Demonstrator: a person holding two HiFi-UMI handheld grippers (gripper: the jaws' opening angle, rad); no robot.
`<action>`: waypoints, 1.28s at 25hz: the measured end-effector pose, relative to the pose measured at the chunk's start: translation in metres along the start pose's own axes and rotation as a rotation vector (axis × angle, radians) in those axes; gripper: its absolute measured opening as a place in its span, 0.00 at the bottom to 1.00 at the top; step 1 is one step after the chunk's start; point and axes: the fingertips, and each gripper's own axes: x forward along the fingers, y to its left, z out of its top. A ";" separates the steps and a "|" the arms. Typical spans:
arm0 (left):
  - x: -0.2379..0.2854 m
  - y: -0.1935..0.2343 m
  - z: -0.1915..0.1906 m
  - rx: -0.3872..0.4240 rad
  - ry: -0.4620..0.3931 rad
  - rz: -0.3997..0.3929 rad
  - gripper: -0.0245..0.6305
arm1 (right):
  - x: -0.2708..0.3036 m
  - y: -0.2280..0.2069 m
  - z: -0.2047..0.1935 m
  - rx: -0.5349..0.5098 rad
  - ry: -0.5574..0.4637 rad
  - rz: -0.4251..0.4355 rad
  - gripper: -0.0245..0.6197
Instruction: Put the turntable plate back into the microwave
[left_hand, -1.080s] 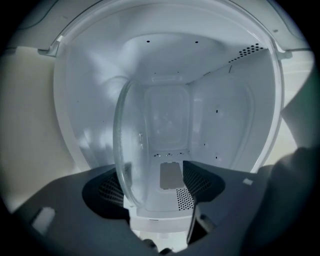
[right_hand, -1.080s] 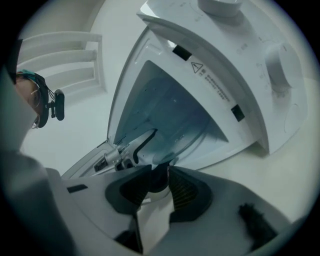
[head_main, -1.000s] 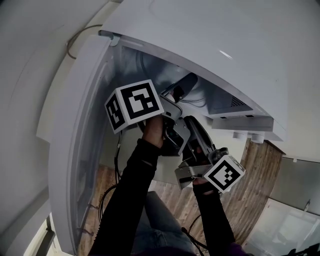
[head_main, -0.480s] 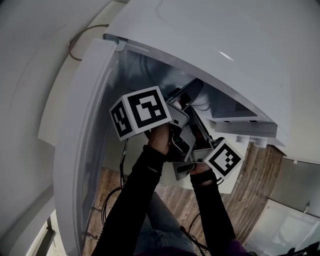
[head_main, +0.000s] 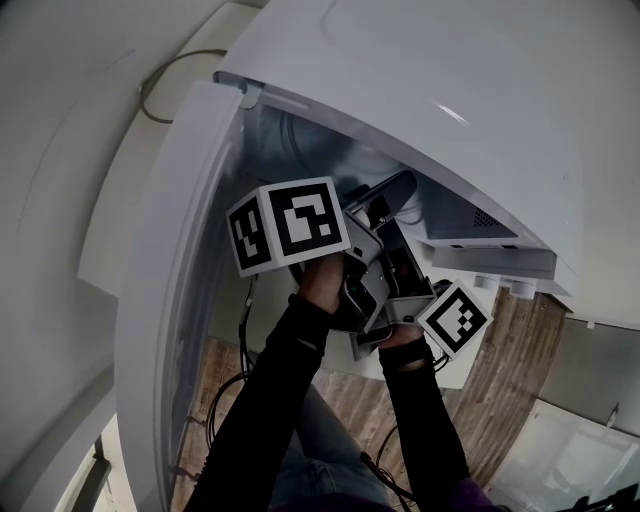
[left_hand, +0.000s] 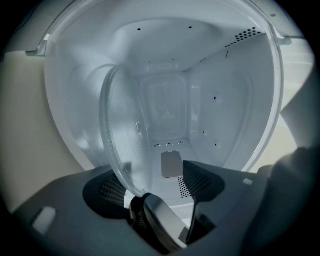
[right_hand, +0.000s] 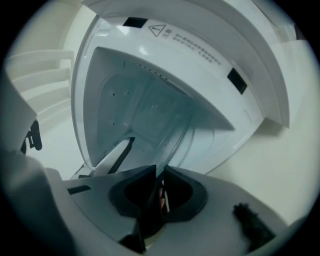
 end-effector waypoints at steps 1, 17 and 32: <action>0.000 0.000 -0.002 0.002 0.015 -0.001 0.54 | 0.000 -0.001 0.001 0.006 -0.005 -0.003 0.12; -0.023 0.014 -0.036 0.042 0.145 0.105 0.46 | -0.001 -0.001 0.027 -0.088 -0.077 -0.017 0.05; -0.048 0.012 -0.045 0.190 0.041 0.117 0.04 | -0.016 0.005 0.014 -0.149 -0.030 -0.021 0.05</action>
